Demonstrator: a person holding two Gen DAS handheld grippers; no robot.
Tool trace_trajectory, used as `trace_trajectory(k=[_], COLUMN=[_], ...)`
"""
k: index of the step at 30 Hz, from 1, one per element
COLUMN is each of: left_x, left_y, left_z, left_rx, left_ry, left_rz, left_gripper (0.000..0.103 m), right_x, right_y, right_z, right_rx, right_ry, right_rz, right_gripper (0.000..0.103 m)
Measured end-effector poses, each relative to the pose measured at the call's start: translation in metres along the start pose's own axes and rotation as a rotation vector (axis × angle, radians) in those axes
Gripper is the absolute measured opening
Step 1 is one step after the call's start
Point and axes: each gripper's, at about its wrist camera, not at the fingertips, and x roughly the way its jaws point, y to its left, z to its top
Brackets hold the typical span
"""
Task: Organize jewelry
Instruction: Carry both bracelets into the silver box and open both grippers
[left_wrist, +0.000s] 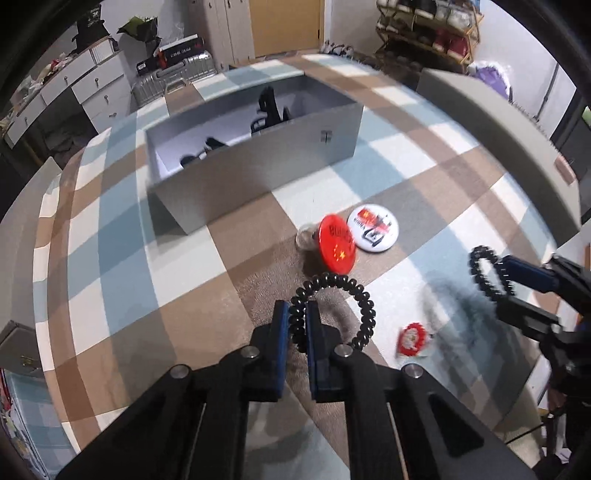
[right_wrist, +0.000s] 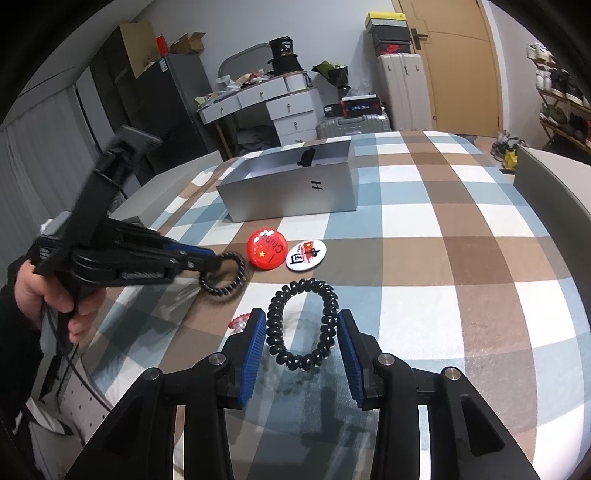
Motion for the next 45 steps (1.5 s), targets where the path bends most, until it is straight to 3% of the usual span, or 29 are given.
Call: trace_trajectory(k=[9,12,20,26,34,39,42,45], left_x=[-0.053,-0.055,-0.054,-0.031,-0.004,0.000,0.000,-0.002], left_y=[0.025,0.038,0.060,0.080,0.095,0.095,0.095,0.095], left_z=[0.015,0.025,0.056,0.071,0.081,0.082,0.083,0.083], left_rx=[-0.089,-0.137,-0.176,-0.225,-0.253,-0.247,-0.232,-0.232], left_ry=[-0.149,-0.174,-0.264,-0.265,-0.218,-0.224,-0.227,-0.227], left_rz=[-0.051,-0.082,-0.058,-0.066,-0.079,-0.080,-0.040,-0.050], left_gripper=[0.005,0.005,0.005,0.005,0.005,0.005,0.006,0.010], right_x=[0.000,-0.001,0.024,0.071,0.136,0.149,0.146,0.137], right_y=[0.006,0.008,0.008,0.015,0.011,0.017,0.015,0.011], right_z=[0.037,0.066,0.138,0.167,0.176,0.174,0.175,0.174], right_rx=[-0.020,-0.040,-0.062,-0.106,-0.129,-0.166,-0.167,-0.152], right_ry=[-0.038,-0.071,-0.087,-0.056,0.024,0.022,-0.011,-0.032], right_rz=[0.054,0.096,0.134,0.138,0.106,0.101,0.110,0.120], right_gripper=[0.039,0.039,0.039,0.039,0.038,0.044,0.052,0.054])
